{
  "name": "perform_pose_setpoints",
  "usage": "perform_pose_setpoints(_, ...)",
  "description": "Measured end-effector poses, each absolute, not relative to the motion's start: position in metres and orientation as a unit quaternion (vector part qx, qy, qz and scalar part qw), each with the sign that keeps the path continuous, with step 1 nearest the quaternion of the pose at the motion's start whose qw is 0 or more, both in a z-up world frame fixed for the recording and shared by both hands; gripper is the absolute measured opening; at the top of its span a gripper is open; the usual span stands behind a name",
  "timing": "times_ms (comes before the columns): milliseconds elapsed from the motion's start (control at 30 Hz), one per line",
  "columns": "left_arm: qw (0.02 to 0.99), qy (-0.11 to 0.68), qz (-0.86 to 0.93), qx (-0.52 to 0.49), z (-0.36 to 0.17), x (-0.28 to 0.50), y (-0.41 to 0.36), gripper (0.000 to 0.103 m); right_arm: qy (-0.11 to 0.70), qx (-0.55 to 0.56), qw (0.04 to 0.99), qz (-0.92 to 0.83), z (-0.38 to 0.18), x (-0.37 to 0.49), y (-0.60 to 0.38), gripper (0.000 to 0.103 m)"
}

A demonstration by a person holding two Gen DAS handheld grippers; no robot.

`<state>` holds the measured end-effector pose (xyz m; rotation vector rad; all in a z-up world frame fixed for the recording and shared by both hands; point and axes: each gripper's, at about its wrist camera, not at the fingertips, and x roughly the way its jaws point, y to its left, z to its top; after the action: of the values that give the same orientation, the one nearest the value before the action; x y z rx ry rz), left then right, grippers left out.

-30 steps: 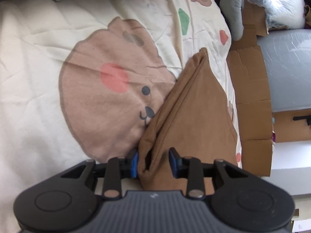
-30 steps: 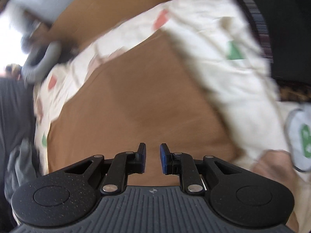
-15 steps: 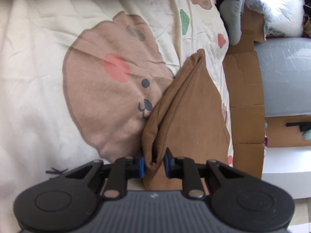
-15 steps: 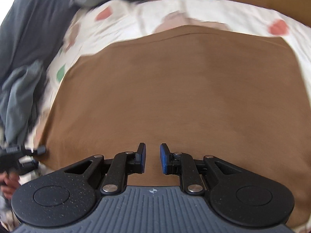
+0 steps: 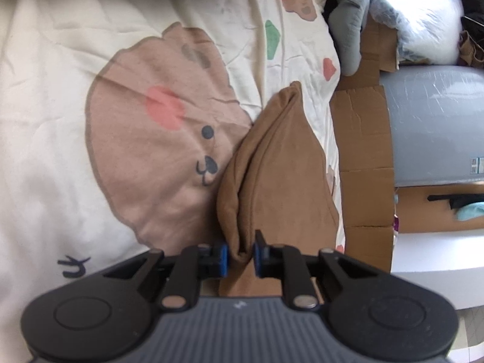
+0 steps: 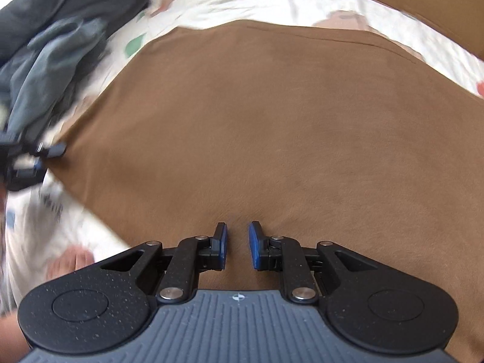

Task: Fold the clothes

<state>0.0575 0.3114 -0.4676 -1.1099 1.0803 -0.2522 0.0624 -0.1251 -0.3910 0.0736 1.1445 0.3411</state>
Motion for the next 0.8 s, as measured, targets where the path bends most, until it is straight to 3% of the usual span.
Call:
perform_pose_setpoints(367, 0.703, 0.501, -0.128, -0.488, -0.471, 0.070, 0.308, 0.016, 0.549, -0.026, 0.803, 0.231, -0.394, 0.034, -0.104, 0.013)
perform_pose_setpoints(500, 0.705, 0.497, -0.125, -0.491, -0.472, 0.068, 0.309, 0.016, 0.539, -0.016, 0.808, 0.238, -0.382, 0.040, -0.107, 0.005)
perform_pose_setpoints(800, 0.700, 0.495, -0.120, -0.500, -0.475, 0.064, 0.314, 0.012, 0.511, 0.016, 0.846, 0.149, -0.377, 0.084, -0.139, 0.006)
